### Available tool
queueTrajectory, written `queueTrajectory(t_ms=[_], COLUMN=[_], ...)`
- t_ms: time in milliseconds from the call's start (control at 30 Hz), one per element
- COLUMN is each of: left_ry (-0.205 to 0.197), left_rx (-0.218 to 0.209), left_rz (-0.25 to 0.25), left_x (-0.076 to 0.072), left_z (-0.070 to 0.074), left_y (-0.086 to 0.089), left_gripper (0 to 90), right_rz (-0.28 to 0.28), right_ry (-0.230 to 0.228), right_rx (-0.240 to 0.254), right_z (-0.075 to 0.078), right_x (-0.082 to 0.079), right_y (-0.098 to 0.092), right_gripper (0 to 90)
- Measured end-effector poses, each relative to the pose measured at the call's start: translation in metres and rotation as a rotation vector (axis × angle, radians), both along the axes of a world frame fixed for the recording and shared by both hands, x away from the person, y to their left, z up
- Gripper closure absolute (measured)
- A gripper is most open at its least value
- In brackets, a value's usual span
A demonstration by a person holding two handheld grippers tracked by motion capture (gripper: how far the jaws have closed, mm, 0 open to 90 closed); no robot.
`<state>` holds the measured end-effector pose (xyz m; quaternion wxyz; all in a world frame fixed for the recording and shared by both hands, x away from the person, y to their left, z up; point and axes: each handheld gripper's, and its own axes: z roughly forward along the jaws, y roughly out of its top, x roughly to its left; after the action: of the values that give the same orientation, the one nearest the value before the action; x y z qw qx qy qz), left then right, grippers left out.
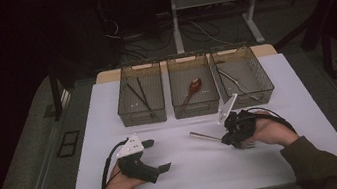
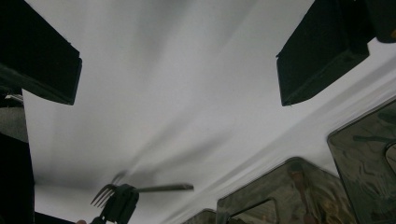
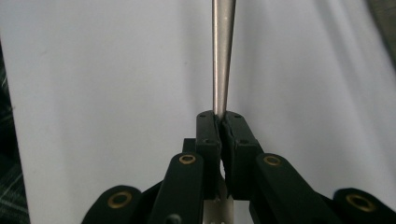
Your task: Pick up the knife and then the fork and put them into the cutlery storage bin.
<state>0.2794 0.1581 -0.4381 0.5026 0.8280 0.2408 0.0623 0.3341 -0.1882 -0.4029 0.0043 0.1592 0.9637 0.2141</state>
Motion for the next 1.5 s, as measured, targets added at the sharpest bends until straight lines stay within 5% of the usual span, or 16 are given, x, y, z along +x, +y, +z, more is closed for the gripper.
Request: queueTrajectory(t_ms=[400,733,1133,1500], left_ry=[-0.003,0.0,-0.002,0.001], left_rx=[0.007,0.008,0.007,0.009], left_rz=[-0.001,-0.001,-0.003,-0.001], left_x=[0.0,0.0,0.0,0.0], left_z=[0.0,-0.001,-0.001,-0.001], left_y=[0.0,-0.001,-0.002,-0.002], left_gripper=[0.0,0.0,0.0,0.0], right_rz=[-0.113,-0.246,-0.384,-0.485], right_ry=[-0.035,-0.062,-0.137,-0.231], right_rx=[0.118,0.264,0.38,0.437], right_z=[0.009,0.025,0.041,0.059], right_x=[0.006,0.012,0.026,0.047], right_y=[-0.016,-0.038,-0.067,-0.085], right_gripper=[84.5,84.5,84.5,84.5])
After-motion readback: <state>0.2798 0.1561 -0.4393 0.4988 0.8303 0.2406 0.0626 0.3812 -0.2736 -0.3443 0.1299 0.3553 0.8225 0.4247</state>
